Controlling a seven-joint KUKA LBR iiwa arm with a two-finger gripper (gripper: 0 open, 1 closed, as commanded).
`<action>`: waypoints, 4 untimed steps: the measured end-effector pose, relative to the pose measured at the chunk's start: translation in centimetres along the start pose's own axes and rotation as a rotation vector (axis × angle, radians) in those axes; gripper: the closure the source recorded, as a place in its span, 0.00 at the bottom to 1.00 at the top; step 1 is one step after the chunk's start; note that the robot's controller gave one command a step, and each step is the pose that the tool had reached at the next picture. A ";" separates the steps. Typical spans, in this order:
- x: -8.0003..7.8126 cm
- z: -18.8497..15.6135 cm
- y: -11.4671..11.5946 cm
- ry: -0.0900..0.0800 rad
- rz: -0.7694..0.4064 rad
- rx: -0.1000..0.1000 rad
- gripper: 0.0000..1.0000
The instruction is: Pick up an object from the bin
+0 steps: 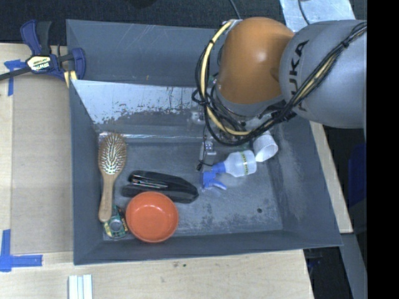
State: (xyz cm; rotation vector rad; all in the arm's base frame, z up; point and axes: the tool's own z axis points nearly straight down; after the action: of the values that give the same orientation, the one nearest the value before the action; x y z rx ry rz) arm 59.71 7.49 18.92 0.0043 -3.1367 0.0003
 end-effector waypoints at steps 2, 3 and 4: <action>4.0 12.1 5.1 -0.006 -0.080 0.001 0.00; 3.7 6.4 5.0 -0.021 -0.081 -0.001 0.00; 6.0 8.9 8.9 -0.012 -0.555 0.002 0.00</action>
Offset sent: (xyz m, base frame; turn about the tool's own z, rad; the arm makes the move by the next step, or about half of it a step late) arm -0.0405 0.0514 -0.1192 -0.0743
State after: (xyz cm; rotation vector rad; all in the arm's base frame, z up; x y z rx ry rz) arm 53.67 16.38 10.05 0.8661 -3.0270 0.0006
